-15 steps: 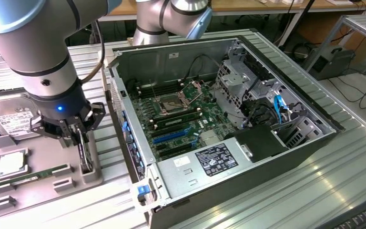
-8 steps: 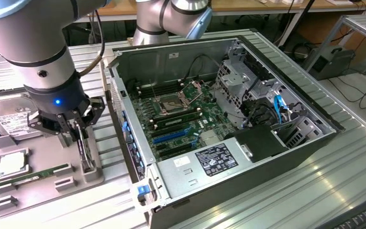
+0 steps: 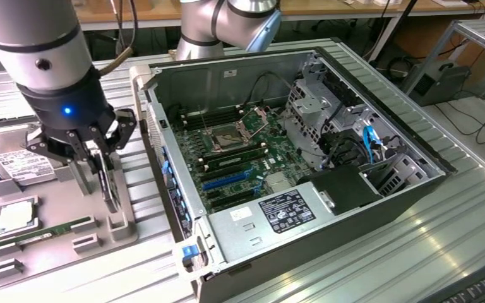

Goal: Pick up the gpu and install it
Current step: 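Pick up the gpu and move the gpu toward the slot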

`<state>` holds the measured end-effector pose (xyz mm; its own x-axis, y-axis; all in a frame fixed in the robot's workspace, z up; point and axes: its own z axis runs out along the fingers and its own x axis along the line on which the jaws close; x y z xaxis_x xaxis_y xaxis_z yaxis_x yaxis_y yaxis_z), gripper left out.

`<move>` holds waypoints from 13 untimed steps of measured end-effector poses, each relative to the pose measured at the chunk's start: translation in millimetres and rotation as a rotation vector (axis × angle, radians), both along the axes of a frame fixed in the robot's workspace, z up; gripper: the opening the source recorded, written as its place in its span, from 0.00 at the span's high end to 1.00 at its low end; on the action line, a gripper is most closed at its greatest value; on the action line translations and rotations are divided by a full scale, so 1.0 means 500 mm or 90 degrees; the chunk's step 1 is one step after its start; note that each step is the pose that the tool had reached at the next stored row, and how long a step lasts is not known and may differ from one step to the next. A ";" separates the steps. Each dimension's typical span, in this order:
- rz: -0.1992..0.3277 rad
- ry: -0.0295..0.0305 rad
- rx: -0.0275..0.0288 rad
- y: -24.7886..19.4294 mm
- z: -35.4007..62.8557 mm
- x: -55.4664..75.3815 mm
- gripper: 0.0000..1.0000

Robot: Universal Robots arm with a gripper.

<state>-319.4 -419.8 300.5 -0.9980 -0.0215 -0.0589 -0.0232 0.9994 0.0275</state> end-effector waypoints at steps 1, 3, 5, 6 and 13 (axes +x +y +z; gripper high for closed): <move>0.000 0.0006 0.0001 0.0001 0.009 0.001 0.74; 0.000 0.0022 0.0000 -0.0002 0.027 0.006 0.74; 0.001 0.0046 0.0000 -0.0017 0.049 0.016 0.74; 0.001 0.0058 0.0001 -0.0031 0.061 0.023 0.74; 0.001 0.0117 0.0001 -0.0178 0.124 0.061 0.74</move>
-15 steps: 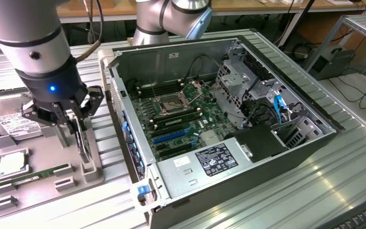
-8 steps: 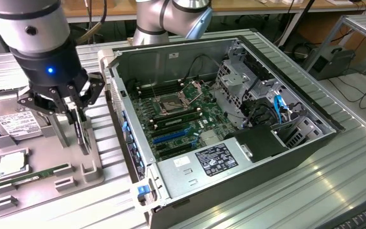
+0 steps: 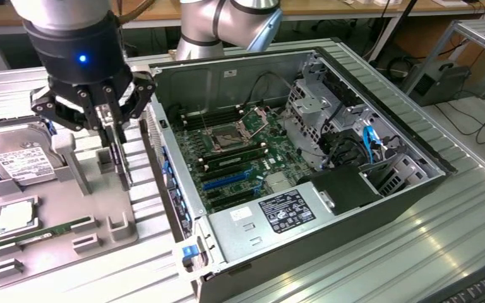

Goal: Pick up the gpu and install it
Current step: 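Pick up the gpu and move the gpu toward the slot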

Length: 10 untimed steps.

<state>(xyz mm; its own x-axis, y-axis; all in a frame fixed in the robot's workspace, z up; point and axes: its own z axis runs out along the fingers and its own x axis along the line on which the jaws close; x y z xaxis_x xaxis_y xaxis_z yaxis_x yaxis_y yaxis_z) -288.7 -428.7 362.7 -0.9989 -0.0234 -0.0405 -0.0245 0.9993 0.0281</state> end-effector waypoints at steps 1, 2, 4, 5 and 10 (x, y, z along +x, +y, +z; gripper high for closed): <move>0.000 0.0008 0.0000 -0.0027 0.009 0.006 0.74; 0.000 0.0014 0.0001 -0.0057 0.018 0.012 0.74; 0.000 0.0029 0.0000 -0.0117 0.037 0.024 0.74; 0.000 0.0035 0.0000 -0.0145 0.045 0.029 0.74; 0.000 0.0087 0.0000 -0.0288 0.094 0.067 0.74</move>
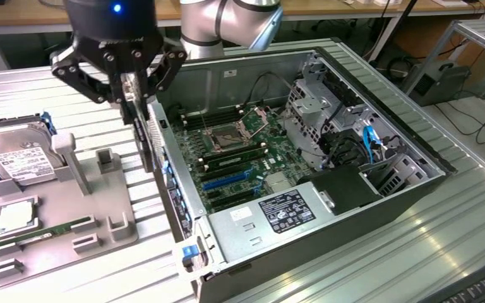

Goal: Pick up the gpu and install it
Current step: 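Pick up the gpu and move the gpu toward the slot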

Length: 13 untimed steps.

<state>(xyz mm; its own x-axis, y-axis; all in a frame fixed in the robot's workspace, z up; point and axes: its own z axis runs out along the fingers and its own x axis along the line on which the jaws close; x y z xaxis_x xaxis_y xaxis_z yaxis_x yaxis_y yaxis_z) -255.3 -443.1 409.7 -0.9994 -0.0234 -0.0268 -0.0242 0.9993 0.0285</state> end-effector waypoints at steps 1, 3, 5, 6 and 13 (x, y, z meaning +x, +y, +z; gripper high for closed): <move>0.000 0.0015 0.0000 -0.0022 0.010 0.009 0.74; 0.000 0.0053 -0.0001 -0.0053 0.028 0.027 0.74; 0.000 0.0096 -0.0001 -0.0069 0.043 0.044 0.74; 0.000 0.0127 0.0000 -0.0070 0.049 0.054 0.74; 0.000 0.0252 0.0000 -0.0070 0.053 0.121 0.74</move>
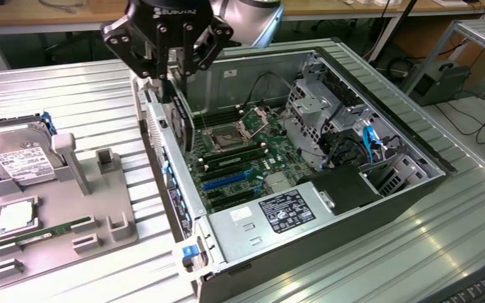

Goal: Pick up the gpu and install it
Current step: 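Pick up the gpu and move the gpu toward the slot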

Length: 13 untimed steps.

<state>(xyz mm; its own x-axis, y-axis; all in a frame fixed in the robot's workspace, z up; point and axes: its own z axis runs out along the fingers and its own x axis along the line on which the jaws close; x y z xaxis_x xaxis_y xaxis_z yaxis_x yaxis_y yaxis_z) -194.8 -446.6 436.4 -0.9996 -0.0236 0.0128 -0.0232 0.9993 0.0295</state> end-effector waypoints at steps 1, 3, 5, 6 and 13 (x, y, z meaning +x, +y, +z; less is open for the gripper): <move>0.000 0.0012 0.0000 0.0000 0.000 0.009 0.74; 0.000 0.0043 0.0000 0.0001 -0.002 0.028 0.74; 0.000 0.0071 0.0000 0.0002 -0.006 0.046 0.74; 0.000 0.0081 0.0000 0.0005 -0.008 0.054 0.74; 0.000 0.0134 -0.0001 0.0061 -0.030 0.132 0.74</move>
<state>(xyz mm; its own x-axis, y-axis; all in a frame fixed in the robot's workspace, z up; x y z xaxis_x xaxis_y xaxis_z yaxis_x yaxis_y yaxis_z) -128.7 -443.6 421.2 -0.9992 -0.0235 0.0338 -0.0225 0.9993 0.0298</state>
